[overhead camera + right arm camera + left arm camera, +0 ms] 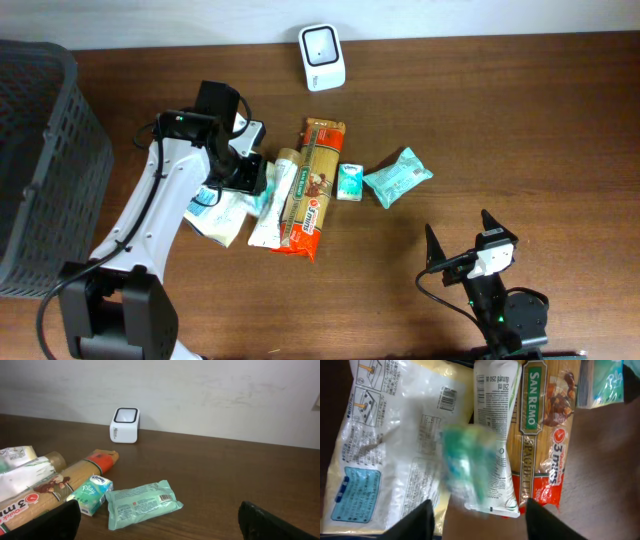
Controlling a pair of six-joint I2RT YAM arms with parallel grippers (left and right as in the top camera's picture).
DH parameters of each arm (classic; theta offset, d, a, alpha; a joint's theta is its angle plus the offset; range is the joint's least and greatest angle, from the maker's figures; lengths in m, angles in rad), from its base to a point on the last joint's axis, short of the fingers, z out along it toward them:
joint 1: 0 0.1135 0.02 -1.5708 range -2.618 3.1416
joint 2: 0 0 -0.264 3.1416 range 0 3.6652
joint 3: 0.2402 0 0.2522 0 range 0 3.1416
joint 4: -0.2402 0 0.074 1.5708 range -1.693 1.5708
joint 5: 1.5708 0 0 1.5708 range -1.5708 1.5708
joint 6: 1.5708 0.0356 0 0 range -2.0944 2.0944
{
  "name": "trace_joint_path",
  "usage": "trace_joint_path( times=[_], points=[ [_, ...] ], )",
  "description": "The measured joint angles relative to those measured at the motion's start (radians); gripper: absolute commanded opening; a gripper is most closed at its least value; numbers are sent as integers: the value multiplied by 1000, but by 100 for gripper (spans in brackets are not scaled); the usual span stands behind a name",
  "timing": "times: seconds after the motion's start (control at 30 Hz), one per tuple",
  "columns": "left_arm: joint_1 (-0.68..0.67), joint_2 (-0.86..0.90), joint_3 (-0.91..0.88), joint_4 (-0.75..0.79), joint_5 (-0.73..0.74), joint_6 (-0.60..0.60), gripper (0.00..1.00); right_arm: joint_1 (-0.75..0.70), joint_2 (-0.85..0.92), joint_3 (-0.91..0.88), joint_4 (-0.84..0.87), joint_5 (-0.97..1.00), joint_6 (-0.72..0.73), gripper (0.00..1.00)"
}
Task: Scan the item barcode
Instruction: 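Carry the small box out and place it near the white tube, then move the left gripper back over the basket and look inside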
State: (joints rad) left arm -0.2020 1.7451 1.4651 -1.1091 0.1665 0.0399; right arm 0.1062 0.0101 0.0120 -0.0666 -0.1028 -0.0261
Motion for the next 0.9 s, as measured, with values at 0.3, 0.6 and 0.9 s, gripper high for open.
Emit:
trace_joint_path(
  times=[0.3,0.6,0.9],
  points=[
    [115,10,279,-91,-7,4,98,0,0,0,0,0,0,99],
    [373,-47,602,-129,-119,24,99,0,0,0,0,0,0,99],
    [511,-36,603,-105,-19,190,99,0,0,0,0,0,0,99]
  ],
)
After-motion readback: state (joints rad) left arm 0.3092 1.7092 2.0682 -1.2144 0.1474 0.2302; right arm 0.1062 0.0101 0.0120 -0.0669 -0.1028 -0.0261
